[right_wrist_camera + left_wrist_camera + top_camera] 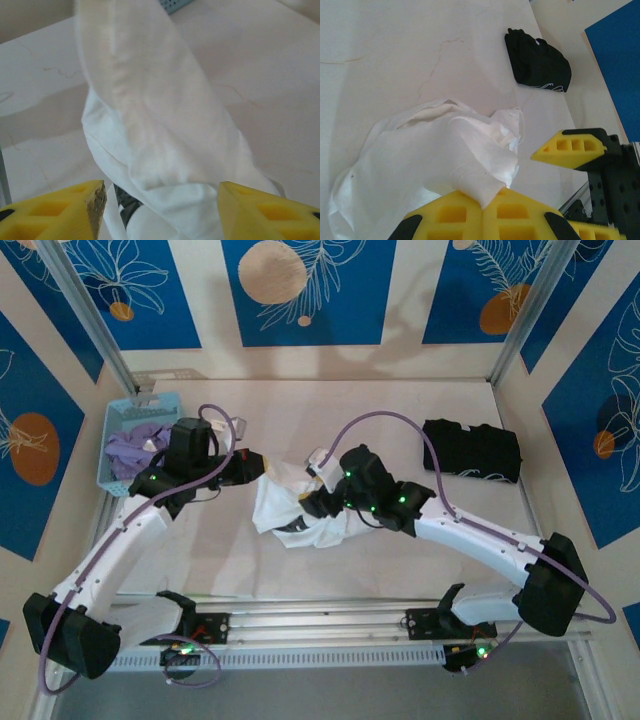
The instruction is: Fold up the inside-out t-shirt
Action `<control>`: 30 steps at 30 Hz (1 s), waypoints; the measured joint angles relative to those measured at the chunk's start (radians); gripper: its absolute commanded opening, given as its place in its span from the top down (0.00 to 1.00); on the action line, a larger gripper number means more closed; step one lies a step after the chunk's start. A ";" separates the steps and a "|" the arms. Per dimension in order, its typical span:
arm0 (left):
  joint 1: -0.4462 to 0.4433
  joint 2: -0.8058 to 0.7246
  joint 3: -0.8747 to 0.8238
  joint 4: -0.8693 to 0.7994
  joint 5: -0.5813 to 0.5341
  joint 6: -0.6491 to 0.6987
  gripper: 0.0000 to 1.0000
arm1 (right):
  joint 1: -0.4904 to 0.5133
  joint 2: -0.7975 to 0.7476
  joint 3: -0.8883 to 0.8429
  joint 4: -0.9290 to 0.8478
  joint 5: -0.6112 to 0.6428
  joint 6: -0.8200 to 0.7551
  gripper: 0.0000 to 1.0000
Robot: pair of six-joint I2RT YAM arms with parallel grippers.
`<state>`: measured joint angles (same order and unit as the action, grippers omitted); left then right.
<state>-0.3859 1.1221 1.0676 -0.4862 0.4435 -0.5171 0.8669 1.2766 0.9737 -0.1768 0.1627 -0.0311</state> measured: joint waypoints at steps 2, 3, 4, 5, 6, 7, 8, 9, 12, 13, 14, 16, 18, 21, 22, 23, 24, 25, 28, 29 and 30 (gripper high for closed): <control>-0.002 0.002 0.000 0.000 0.000 0.000 1.00 | 0.016 0.016 0.002 0.018 0.023 -0.027 0.27; -0.003 0.002 0.000 0.000 0.000 0.000 1.00 | 0.018 0.027 0.005 0.023 0.034 -0.039 0.26; -0.003 0.002 0.000 0.000 0.000 0.000 1.00 | 0.020 0.047 0.010 0.028 0.046 -0.050 0.26; -0.003 0.002 0.000 0.000 0.000 0.000 1.00 | 0.024 0.065 0.016 0.030 0.058 -0.060 0.26; -0.003 0.003 0.000 0.000 0.000 0.000 1.00 | 0.024 0.082 0.020 0.031 0.070 -0.069 0.26; -0.003 0.003 0.000 0.000 0.000 0.000 1.00 | 0.024 0.097 0.024 0.032 0.079 -0.077 0.26; -0.003 0.003 0.000 0.000 0.000 0.000 1.00 | 0.024 0.106 0.026 0.032 0.089 -0.085 0.26; -0.003 0.003 0.000 0.000 0.000 0.000 1.00 | 0.025 0.110 0.026 0.031 0.096 -0.091 0.26; -0.003 0.003 0.000 0.000 0.000 0.000 1.00 | 0.025 0.112 0.026 0.037 0.111 -0.102 0.33; -0.003 0.003 0.000 0.000 0.000 0.000 1.00 | 0.025 0.112 0.027 0.039 0.120 -0.109 0.41; -0.003 0.003 0.000 0.000 0.000 0.000 1.00 | 0.025 0.112 0.027 0.042 0.127 -0.109 0.50; -0.003 0.003 0.000 0.000 0.000 0.000 1.00 | 0.025 0.112 0.027 0.048 0.148 -0.101 0.67; -0.003 0.003 0.000 0.000 -0.001 0.002 1.00 | 0.019 0.110 0.028 0.050 0.162 -0.095 0.84; -0.003 0.003 0.000 -0.001 -0.011 0.004 1.00 | -0.008 0.088 0.028 0.045 0.159 -0.059 1.00; -0.004 0.003 0.000 -0.001 -0.017 0.005 1.00 | -0.027 0.072 0.028 0.040 0.145 -0.043 1.00; -0.004 0.003 0.000 -0.002 -0.027 0.009 1.00 | -0.047 0.054 0.028 0.034 0.127 -0.025 1.00; -0.005 0.004 0.000 -0.003 -0.036 0.014 1.00 | -0.068 0.035 0.028 0.030 0.106 -0.010 1.00; -0.005 0.005 0.000 -0.004 -0.050 0.022 1.00 | -0.089 0.015 0.029 0.026 0.078 0.009 1.00; -0.005 0.017 0.000 -0.009 -0.090 0.037 1.00 | -0.151 -0.037 0.033 0.007 -0.019 0.071 1.00; -0.005 0.024 0.000 -0.009 -0.103 0.044 1.00 | -0.170 -0.046 0.035 0.002 -0.056 0.091 1.00; -0.005 0.030 0.000 -0.009 -0.110 0.047 1.00 | -0.183 -0.050 0.040 -0.006 -0.085 0.107 1.00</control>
<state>-0.3912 1.1519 1.0679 -0.4950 0.3336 -0.4702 0.6838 1.2263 1.0134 -0.1825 0.0772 0.0757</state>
